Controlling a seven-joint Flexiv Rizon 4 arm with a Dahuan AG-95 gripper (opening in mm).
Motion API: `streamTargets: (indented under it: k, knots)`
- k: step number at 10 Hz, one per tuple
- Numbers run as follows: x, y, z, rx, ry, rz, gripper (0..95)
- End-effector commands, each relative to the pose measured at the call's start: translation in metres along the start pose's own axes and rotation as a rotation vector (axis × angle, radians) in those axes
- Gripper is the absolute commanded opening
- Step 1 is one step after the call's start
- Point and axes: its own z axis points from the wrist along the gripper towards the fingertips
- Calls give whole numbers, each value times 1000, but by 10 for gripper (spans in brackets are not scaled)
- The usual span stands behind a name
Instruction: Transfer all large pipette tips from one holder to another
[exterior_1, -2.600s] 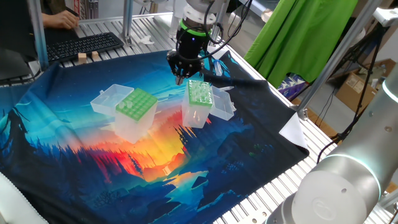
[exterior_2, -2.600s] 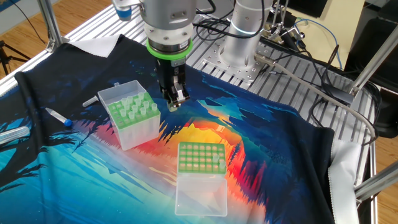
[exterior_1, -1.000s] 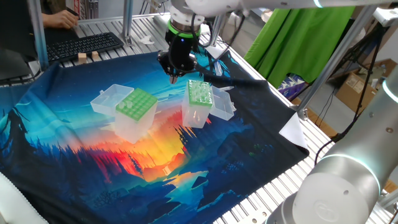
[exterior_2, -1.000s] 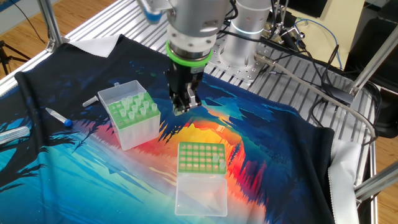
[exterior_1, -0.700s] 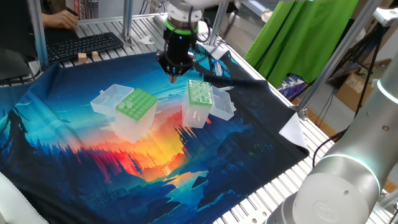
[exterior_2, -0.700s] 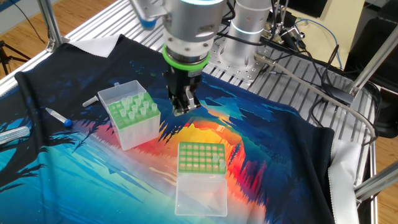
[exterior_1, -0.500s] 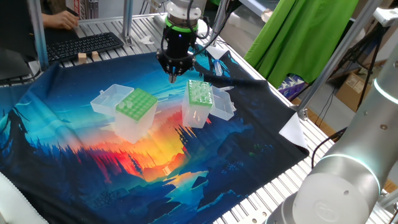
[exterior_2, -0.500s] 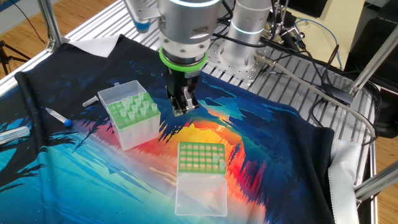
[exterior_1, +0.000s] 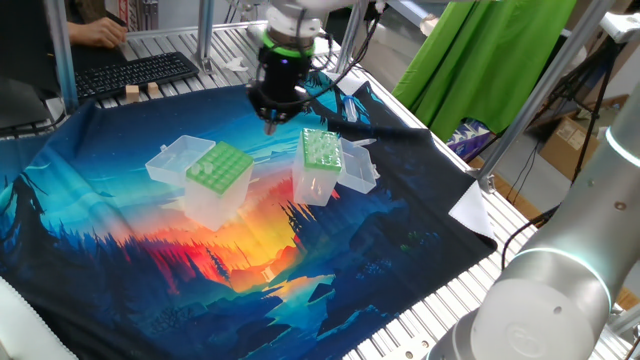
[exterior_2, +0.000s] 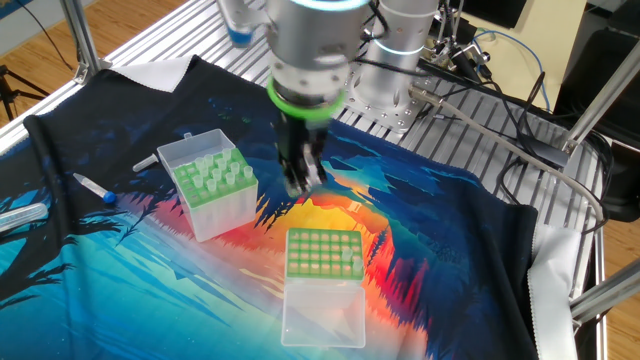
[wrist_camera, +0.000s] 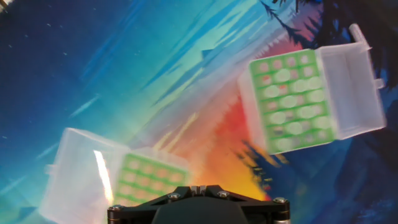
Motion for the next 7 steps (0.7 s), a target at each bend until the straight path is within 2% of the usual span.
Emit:
streamTargets:
  k: [1,3,7]
  knots:
    - [4,28,5,5,10,55,0]
    - [14,47,9,6,12,96,0]
    - [32,63,19,10,13,184,0]
